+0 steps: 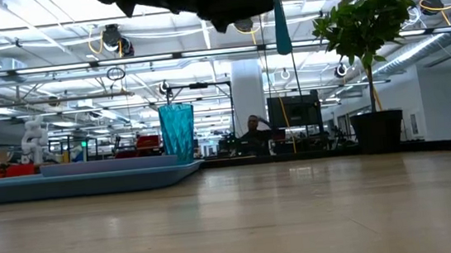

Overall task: Pick and place plate/cup/fork/spoon on tray
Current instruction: Put the blue spoon on the blue tray

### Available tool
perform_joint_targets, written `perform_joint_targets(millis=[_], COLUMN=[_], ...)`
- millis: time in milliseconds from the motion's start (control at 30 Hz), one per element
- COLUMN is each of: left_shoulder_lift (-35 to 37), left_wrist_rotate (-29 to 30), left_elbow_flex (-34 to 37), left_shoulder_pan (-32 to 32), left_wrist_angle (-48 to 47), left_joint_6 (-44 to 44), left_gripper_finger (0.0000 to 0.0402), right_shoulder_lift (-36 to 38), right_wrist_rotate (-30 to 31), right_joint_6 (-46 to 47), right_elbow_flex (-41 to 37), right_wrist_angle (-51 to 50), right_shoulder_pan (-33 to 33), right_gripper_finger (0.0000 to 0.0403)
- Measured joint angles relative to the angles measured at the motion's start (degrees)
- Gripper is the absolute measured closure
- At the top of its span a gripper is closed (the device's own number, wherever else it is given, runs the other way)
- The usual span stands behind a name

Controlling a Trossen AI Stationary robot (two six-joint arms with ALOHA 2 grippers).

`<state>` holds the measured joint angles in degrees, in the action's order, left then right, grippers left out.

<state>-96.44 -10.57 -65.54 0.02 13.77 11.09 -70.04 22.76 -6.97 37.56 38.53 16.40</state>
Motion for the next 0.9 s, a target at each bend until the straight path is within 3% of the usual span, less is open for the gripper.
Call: perform_joint_targets(millis=[300, 400, 533, 633, 833, 900], left_shoulder_lift=[-2.29, -2.3, -2.67, -2.95, -2.95, -2.99], left_wrist_rotate=[-0.3, -0.45, -2.32, -3.49, -9.49, -13.66], left_elbow_flex=[0.08, 0.07, 0.07, 0.07, 0.07, 0.07], left_shoulder_pan=[-0.7, -0.62, -0.56, -0.14, 0.65, 0.83], left_wrist_angle=[4.89, 4.85, 7.09, 7.29, 6.92, 6.5], left_joint_6=[1.37, 1.88, 2.45, 2.66, 3.06, 4.09], left_gripper_finger=[0.0277, 0.0305, 0.0376, 0.0389, 0.0394, 0.0393], right_shoulder_lift=[-0.59, -0.59, -0.59, -0.61, -0.61, -0.59], right_wrist_rotate=[0.11, 0.12, -0.03, -0.08, -0.94, -4.85], right_joint_6=[0.01, -0.08, -0.09, 0.2, 0.48, 0.89], right_elbow_flex=[0.04, 0.04, 0.04, 0.0, 0.02, 0.11], right_wrist_angle=[0.83, 1.04, 1.11, 0.9, 0.78, -0.16], right_shoulder_pan=[-0.02, -0.04, -0.1, -0.15, -0.17, -0.27], right_gripper_finger=[0.0403, 0.0403, 0.0403, 0.0403, 0.0401, 0.0394])
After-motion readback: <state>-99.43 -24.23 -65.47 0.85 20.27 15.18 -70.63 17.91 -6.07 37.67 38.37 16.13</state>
